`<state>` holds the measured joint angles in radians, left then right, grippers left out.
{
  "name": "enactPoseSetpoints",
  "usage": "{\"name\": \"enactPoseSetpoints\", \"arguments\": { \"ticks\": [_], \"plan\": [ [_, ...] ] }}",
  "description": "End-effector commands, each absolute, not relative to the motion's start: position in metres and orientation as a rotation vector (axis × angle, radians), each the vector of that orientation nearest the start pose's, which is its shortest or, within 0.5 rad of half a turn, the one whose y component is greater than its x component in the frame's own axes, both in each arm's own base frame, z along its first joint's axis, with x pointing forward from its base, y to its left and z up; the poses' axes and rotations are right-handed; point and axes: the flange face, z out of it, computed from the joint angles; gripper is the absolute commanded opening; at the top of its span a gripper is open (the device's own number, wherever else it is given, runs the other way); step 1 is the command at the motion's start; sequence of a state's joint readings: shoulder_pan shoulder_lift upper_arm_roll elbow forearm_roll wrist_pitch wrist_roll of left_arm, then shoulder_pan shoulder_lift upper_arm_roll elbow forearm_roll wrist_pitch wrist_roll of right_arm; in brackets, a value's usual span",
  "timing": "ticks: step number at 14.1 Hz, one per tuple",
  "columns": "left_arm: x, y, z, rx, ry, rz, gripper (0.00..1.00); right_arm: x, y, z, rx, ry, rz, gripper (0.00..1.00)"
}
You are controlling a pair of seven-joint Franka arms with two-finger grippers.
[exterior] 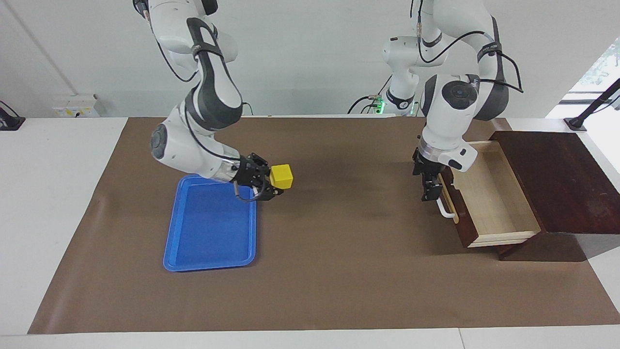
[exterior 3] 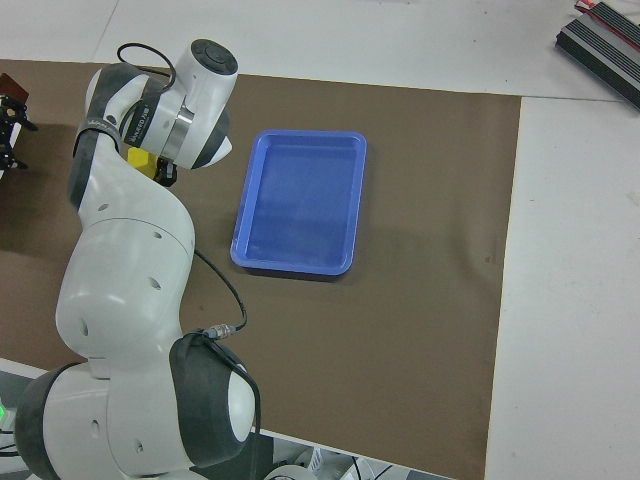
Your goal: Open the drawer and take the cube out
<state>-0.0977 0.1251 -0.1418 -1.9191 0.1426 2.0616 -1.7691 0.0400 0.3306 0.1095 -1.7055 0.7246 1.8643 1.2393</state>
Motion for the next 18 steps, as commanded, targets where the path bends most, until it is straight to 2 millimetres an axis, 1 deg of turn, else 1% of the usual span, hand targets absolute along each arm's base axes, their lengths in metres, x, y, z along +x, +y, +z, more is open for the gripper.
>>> {"name": "enactPoseSetpoints", "arguments": {
  "ticks": [1, 2, 3, 4, 5, 6, 7, 8, 10, 11, 12, 13, 15, 16, 17, 18],
  "plan": [
    [0.58, -0.076, 0.433, -2.339, -2.033, -0.234, 1.0, 0.628, 0.106, 0.389, -1.993, 1.646, 0.813, 0.0],
    [0.585, -0.06, 0.434, -2.343, -2.021, -0.259, 1.0, 0.626, 0.088, 0.381, -2.005, 1.673, 0.801, 0.0],
    [0.587, -0.045, 0.435, -2.354, -1.993, -0.276, 1.0, 0.626, 0.066, 0.377, -2.017, 1.688, 0.785, 0.0],
    [0.589, -0.029, 0.435, -2.355, -1.969, -0.288, 1.0, 0.623, 0.052, 0.371, -2.053, 1.687, 0.784, 0.0],
    [0.59, -0.017, 0.437, -2.35, -1.957, -0.299, 1.0, 0.614, 0.033, 0.357, -2.102, 1.664, 0.786, 0.0],
    [0.591, -0.002, 0.435, -2.339, -1.96, -0.297, 1.0, 0.606, 0.009, 0.345, -2.125, 1.623, 0.777, 0.0],
    [0.593, 0.015, 0.436, -2.333, -1.965, -0.299, 1.0, 0.602, -0.005, 0.335, -2.142, 1.584, 0.773, 0.0],
    [0.595, 0.03, 0.44, -2.337, -1.963, -0.309, 1.0, 0.6, -0.009, 0.33, -2.162, 1.556, 0.769, 0.0],
    [0.594, 0.061, 0.439, -2.336, -1.968, -0.325, 1.0, 0.6, -0.011, 0.324, -2.165, 1.558, 0.769, 0.0],
    [0.594, 0.073, 0.439, -2.33, -1.976, -0.332, 1.0, 0.599, -0.01, 0.321, -2.167, 1.557, 0.772, 0.0],
    [0.593, 0.081, 0.44, -2.327, -1.982, -0.338, 1.0, 0.595, -0.01, 0.313, -2.164, 1.572, 0.775, 0.0],
    [0.593, 0.084, 0.441, -2.323, -1.988, -0.344, 1.0, 0.587, -0.011, 0.305, -2.168, 1.576, 0.771, 0.0],
    [0.599, 0.077, 0.446, -2.338, -1.974, -0.347, 1.0, 0.566, -0.008, 0.286, -2.158, 1.595, 0.784, 0.0],
    [0.603, 0.071, 0.455, -2.367, -1.946, -0.365, 1.0, 0.56, -0.007, 0.28, -2.156, 1.6, 0.786, 0.0],
    [0.604, 0.06, 0.463, -2.396, -1.932, -0.38, 1.0, 0.559, -0.006, 0.279, -2.152, 1.604, 0.783, 0.0],
    [0.604, 0.045, 0.469, -2.422, -1.907, -0.377, 1.0, 0.559, -0.003, 0.277, -2.113, 1.617, 0.789, 0.0]
  ]
}}
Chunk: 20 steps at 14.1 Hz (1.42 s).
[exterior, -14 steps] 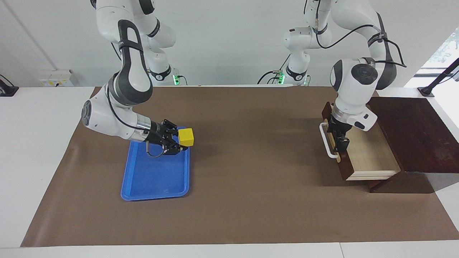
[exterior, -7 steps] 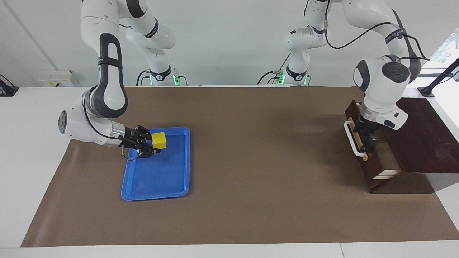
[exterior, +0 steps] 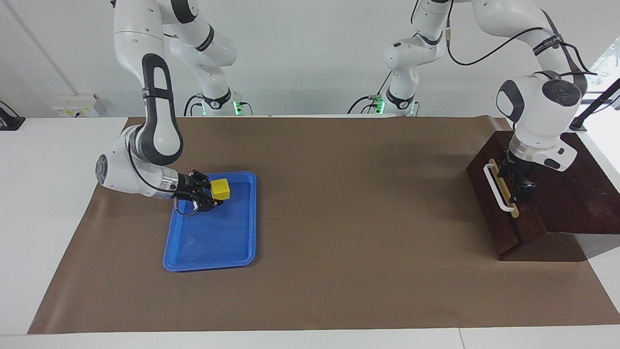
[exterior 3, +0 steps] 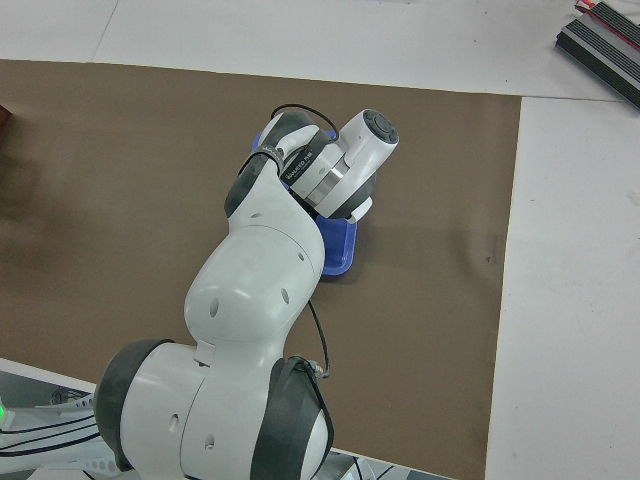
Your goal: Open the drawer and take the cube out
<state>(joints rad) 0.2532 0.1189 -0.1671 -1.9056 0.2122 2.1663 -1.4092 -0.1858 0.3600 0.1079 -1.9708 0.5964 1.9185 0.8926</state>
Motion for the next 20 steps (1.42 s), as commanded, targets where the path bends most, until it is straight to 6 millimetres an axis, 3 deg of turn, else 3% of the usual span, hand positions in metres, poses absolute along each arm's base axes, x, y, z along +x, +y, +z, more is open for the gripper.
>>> {"name": "enactPoseSetpoints", "arguments": {
  "ticks": [1, 4, 6, 9, 11, 12, 13, 14, 16, 17, 20],
  "plan": [
    [0.605, 0.024, 0.477, -2.45, -1.876, -0.346, 1.0, 0.558, 0.0, 0.276, -2.059, 1.644, 0.786, 0.0],
    [0.605, -0.017, 0.52, -2.546, -1.776, -0.288, 1.0, 0.546, 0.009, 0.26, -1.971, 1.741, 0.759, 0.0],
    [0.6, -0.034, 0.537, -2.687, -1.479, -0.21, 1.0, 0.544, 0.016, 0.26, -1.96, 1.747, 0.747, 0.0],
    [0.589, -0.04, 0.56, -2.864, -1.044, -0.067, 1.0, 0.546, 0.024, 0.259, -1.932, 1.761, 0.745, 0.0],
    [0.579, -0.027, 0.576, -2.953, -0.662, 0.027, 1.0, 0.546, 0.026, 0.26, -1.937, 1.756, 0.741, 0.0],
    [0.572, -0.023, 0.585, -2.985, -0.487, 0.045, 1.0, 0.546, 0.026, 0.26, -1.935, 1.758, 0.74, 0.06],
    [0.566, -0.016, 0.588, -3.002, -0.33, 0.095, 1.0, 0.546, 0.026, 0.259, -1.935, 1.76, 0.74, 0.26],
    [0.556, -0.01, 0.594, -3.005, -0.239, 0.146, 1.0, 0.547, 0.024, 0.26, -1.935, 1.76, 0.733, 0.59],
    [0.537, -0.017, 0.605, -2.995, -0.176, 0.214, 1.0, 0.547, 0.024, 0.26, -1.934, 1.762, 0.724, 0.86],
    [0.533, -0.032, 0.606, -2.992, -0.14, 0.217, 1.0, 0.547, 0.024, 0.26, -1.936, 1.761, 0.721, 1.0],
    [0.528, -0.059, 0.598, -3.061, -0.058, 0.245, 1.0, 0.548, 0.024, 0.26, -1.942, 1.753, 0.719, 1.0]
  ]
}}
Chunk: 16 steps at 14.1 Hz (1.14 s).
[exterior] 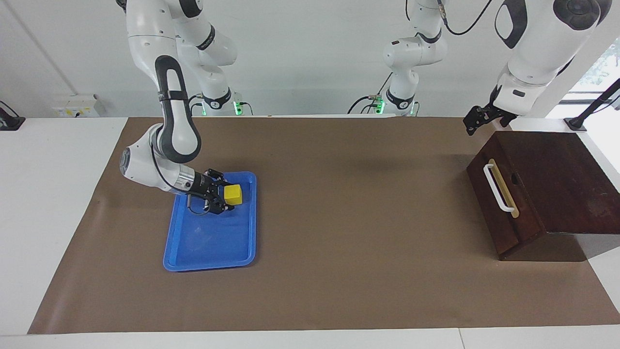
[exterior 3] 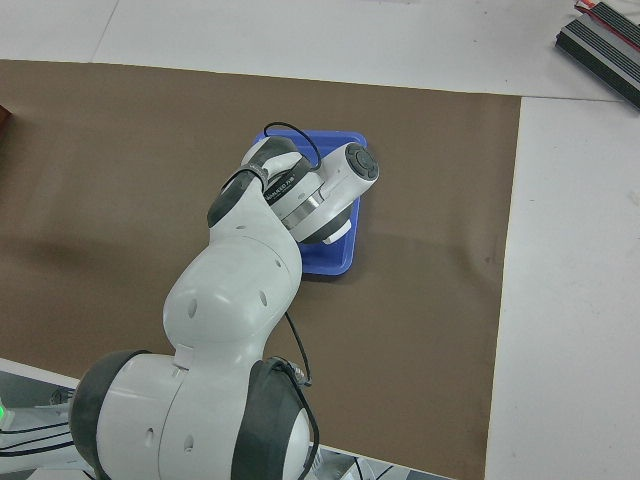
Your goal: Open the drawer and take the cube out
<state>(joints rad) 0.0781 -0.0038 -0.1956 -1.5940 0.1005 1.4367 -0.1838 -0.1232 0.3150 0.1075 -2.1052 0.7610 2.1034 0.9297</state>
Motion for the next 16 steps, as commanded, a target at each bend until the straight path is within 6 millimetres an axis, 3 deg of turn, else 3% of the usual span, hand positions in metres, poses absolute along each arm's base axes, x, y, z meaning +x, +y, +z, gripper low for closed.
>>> {"name": "enactPoseSetpoints", "arguments": {
  "ticks": [1, 6, 8, 12, 16],
  "plan": [
    [0.533, -0.062, 0.596, -3.086, -0.033, 0.233, 1.0, 0.549, 0.023, 0.261, -1.945, 1.75, 0.718, 1.0],
    [0.547, -0.058, 0.581, -3.093, -0.031, 0.304, 1.0, 0.561, 0.022, 0.276, -2.0, 1.717, 0.684, 1.0],
    [0.548, -0.058, 0.6, -3.096, -0.027, 0.298, 1.0, 0.569, 0.021, 0.288, -2.052, 1.687, 0.653, 1.0],
    [0.541, -0.062, 0.604, -3.093, -0.018, 0.29, 1.0, 0.577, 0.017, 0.303, -2.238, 1.585, 0.584, 1.0],
    [0.535, -0.064, 0.599, -3.09, -0.018, 0.29, 1.0, 0.579, 0.014, 0.327, -2.267, 1.527, 0.509, 1.0]
  ]
}}
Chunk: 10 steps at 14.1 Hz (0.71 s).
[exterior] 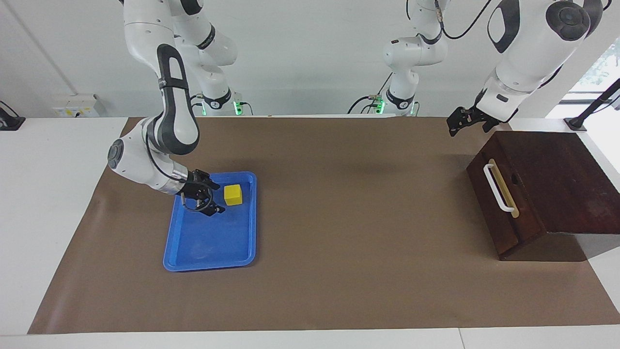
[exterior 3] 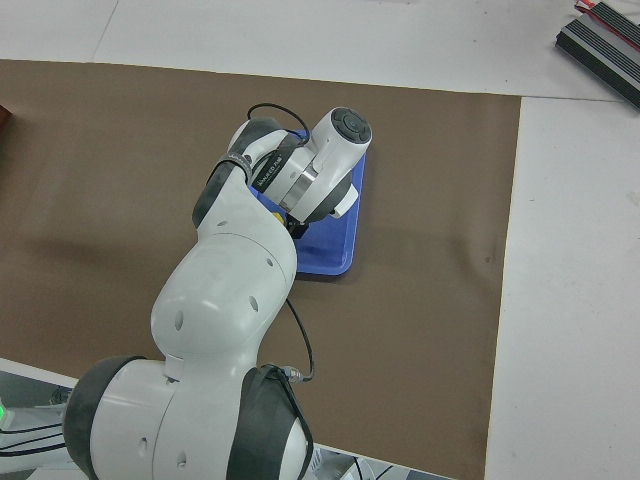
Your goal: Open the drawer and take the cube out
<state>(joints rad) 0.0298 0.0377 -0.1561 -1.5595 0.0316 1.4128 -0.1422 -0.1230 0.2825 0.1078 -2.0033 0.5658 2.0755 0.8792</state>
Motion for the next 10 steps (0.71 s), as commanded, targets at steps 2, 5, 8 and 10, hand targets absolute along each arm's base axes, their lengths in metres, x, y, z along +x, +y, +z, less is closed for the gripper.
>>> {"name": "enactPoseSetpoints", "arguments": {
  "ticks": [2, 5, 8, 10],
  "plan": [
    [0.534, -0.064, 0.599, -3.09, -0.018, 0.289, 1.0, 0.58, 0.009, 0.341, -2.295, 1.514, 0.455, 1.0],
    [0.524, -0.067, 0.608, -3.108, -0.017, 0.276, 1.0, 0.587, 0.008, 0.359, -2.4, 1.457, 0.371, 1.0],
    [0.521, -0.067, 0.605, -3.108, -0.022, 0.266, 1.0, 0.587, 0.007, 0.364, -2.527, 1.312, 0.321, 1.0],
    [0.525, -0.07, 0.605, -3.121, -0.019, 0.243, 1.0, 0.587, 0.006, 0.365, -2.552, 1.267, 0.311, 1.0]
  ]
}}
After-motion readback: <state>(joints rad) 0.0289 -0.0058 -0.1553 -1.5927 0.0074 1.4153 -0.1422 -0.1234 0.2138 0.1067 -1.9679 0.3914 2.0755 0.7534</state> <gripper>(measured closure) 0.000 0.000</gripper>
